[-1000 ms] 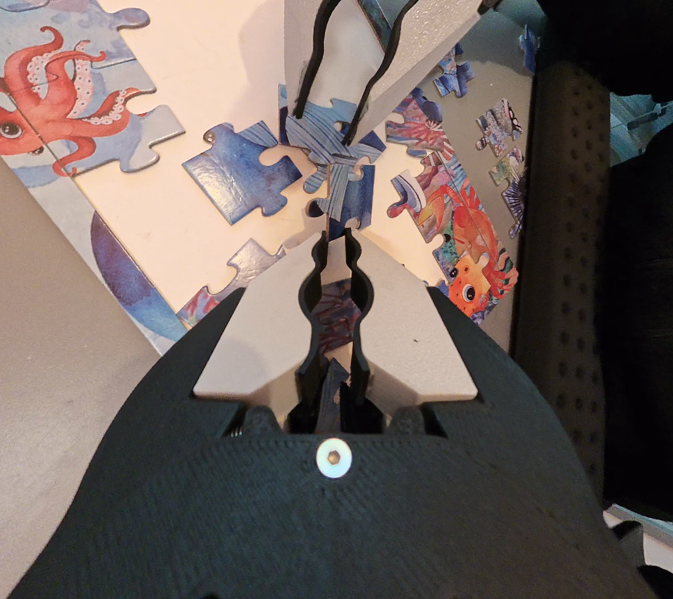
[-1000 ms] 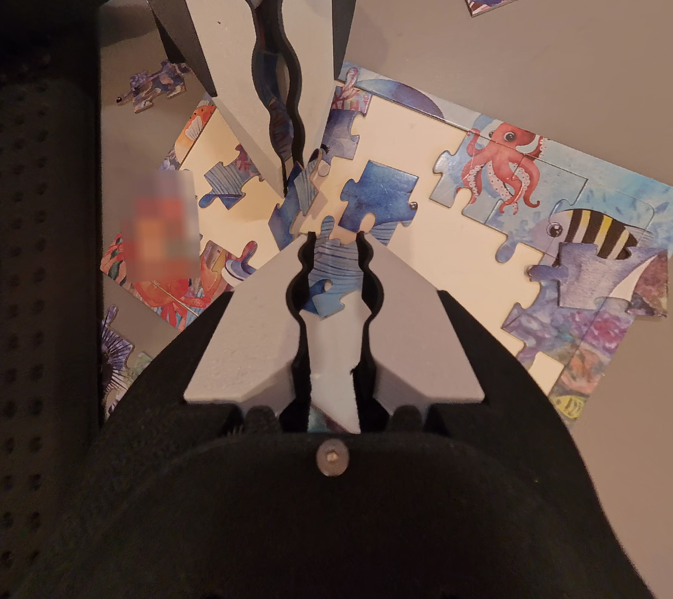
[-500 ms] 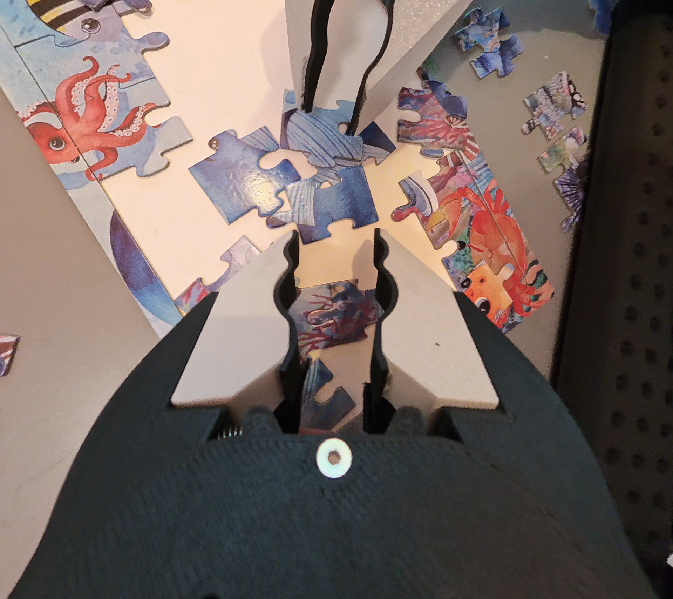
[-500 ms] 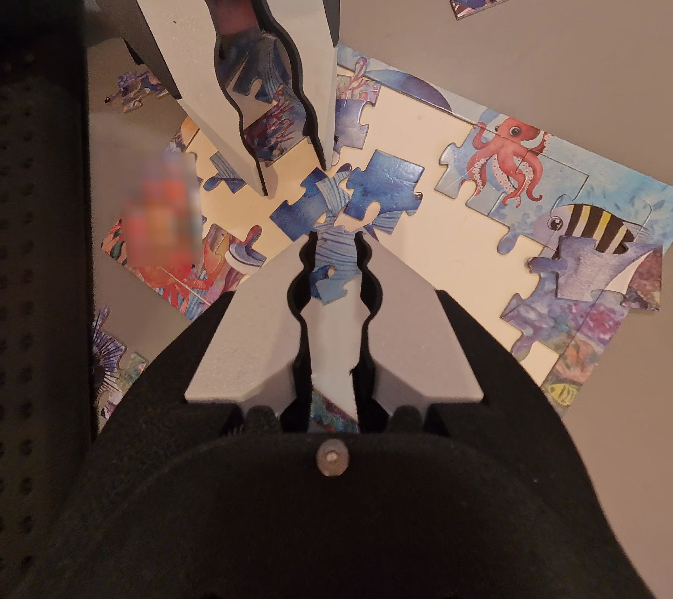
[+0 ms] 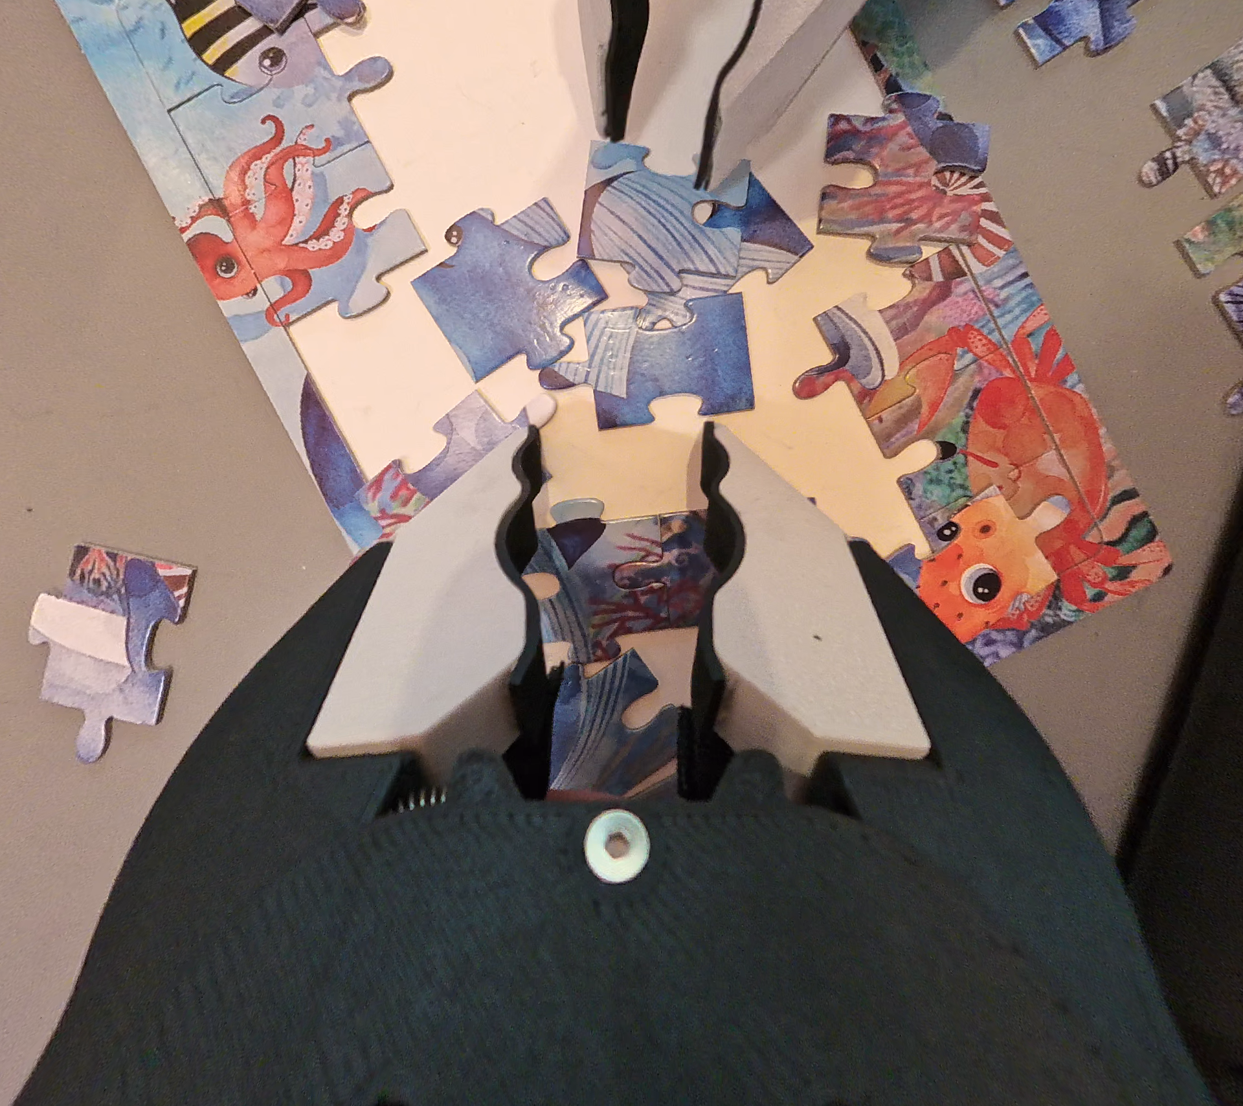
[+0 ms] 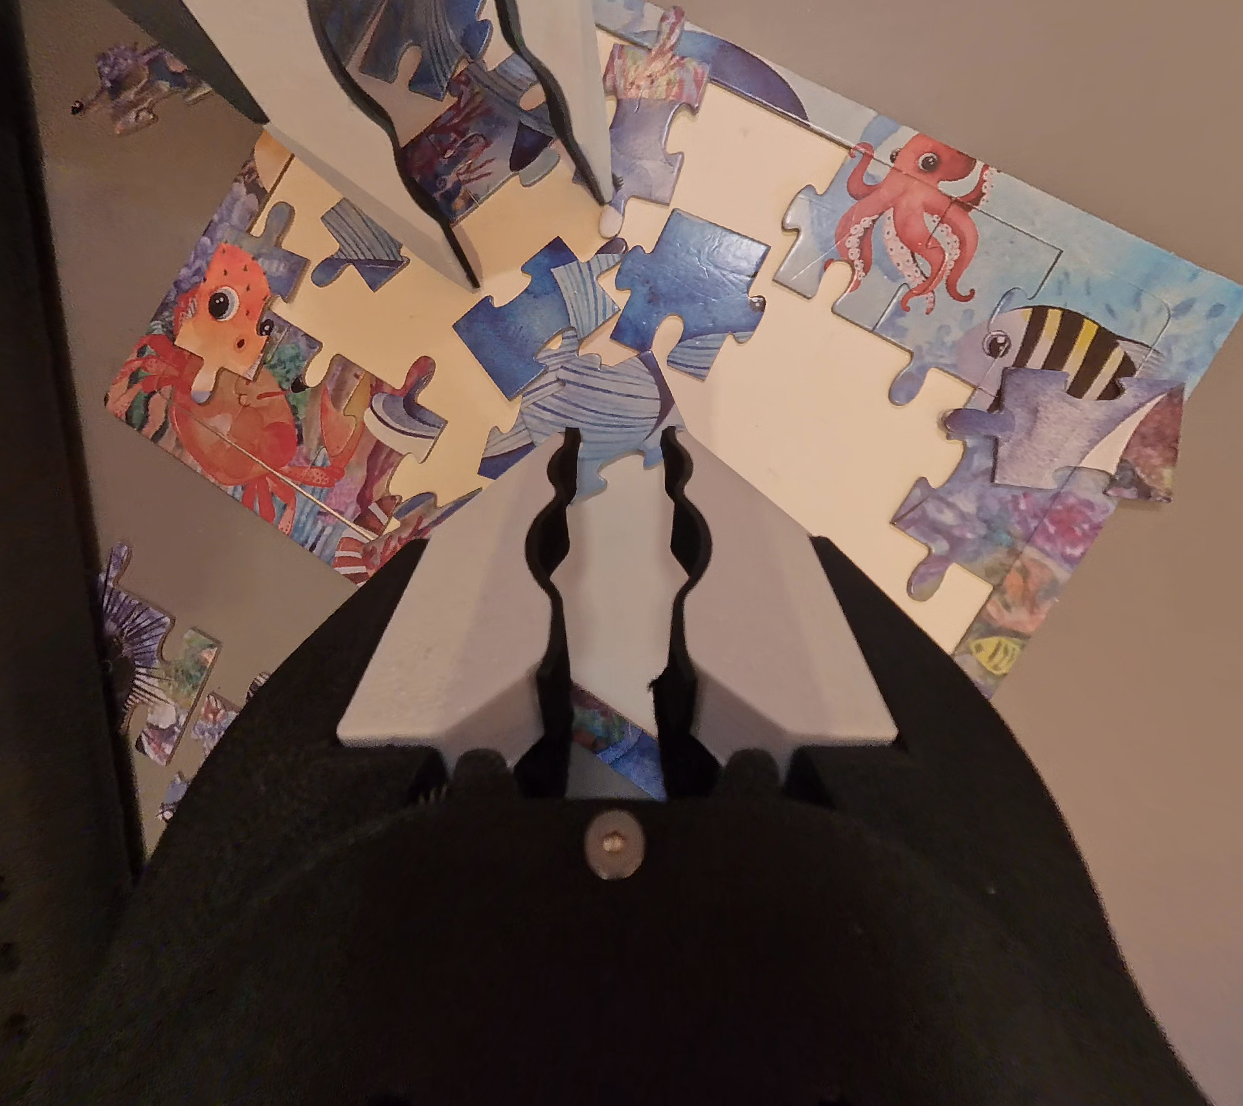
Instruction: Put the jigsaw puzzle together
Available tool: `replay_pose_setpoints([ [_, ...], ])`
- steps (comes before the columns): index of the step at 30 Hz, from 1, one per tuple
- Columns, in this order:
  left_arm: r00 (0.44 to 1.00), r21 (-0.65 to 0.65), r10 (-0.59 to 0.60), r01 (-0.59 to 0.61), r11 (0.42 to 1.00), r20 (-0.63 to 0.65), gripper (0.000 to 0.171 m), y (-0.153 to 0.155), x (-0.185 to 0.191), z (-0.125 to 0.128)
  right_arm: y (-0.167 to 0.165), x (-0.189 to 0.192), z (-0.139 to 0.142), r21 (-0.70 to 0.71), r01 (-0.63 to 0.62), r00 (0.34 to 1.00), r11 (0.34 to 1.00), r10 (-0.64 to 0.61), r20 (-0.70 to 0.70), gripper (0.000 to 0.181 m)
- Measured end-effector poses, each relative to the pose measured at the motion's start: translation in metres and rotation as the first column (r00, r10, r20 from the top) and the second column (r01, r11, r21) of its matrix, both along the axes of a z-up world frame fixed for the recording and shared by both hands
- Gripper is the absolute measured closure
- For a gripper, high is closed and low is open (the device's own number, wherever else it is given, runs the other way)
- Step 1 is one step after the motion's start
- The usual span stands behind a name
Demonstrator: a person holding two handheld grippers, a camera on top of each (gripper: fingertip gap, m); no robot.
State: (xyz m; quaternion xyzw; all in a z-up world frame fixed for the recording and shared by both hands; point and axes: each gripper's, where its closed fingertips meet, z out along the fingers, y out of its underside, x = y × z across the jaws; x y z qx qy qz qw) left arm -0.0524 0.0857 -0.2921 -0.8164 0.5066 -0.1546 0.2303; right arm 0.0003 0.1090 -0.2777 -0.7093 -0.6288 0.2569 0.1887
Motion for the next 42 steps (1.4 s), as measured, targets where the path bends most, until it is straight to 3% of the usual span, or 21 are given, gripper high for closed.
replay_pose_setpoints([
  [25, 0.999, 0.052, -0.010, 0.011, 0.999, -0.038, 0.118, 0.0031, -0.0008, -0.0005, -0.0091, -0.0034, -0.0083, 0.009, -0.047, 0.999, 0.999, 0.046, 0.028, 0.148],
  [42, 0.999, 0.068, -0.013, 0.016, 0.998, -0.037, 0.117, 0.0055, 0.0014, -0.0001, -0.0095, -0.0054, -0.0073, -0.012, -0.049, 0.999, 0.999, 0.049, 0.013, 0.159],
])
